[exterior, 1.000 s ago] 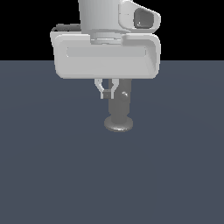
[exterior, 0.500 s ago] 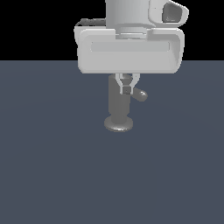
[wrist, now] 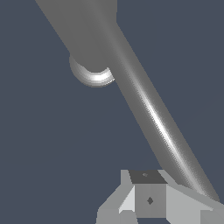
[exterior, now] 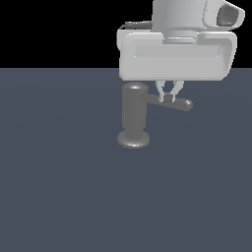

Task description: Turn on the faucet by rotating a designated handle.

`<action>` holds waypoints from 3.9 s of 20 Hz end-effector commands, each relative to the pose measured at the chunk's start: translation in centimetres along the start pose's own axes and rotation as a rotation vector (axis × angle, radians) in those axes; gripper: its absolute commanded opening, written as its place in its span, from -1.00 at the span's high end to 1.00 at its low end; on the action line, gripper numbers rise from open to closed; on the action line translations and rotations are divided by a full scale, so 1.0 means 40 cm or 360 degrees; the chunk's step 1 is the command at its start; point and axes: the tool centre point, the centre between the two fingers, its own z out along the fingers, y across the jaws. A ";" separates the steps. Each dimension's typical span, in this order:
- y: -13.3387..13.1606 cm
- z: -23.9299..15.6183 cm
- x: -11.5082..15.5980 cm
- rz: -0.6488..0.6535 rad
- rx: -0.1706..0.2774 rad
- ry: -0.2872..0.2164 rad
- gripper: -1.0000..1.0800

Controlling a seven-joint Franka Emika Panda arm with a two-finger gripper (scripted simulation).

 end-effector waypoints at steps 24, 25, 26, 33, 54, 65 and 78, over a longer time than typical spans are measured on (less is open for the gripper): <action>0.161 0.013 0.124 -0.0025 -0.0004 -0.0006 1.00; 0.167 0.014 0.130 -0.0023 -0.0004 -0.0007 1.00; 0.172 0.015 0.136 -0.0022 -0.0003 -0.0008 1.00; 0.213 0.021 0.178 -0.0014 -0.0002 -0.0016 1.00; 0.330 0.040 0.298 0.0009 0.0002 -0.0038 1.00; 0.302 0.011 0.377 -0.0050 0.0014 -0.0006 1.00; 0.300 0.022 0.469 -0.0033 0.0011 -0.0016 1.00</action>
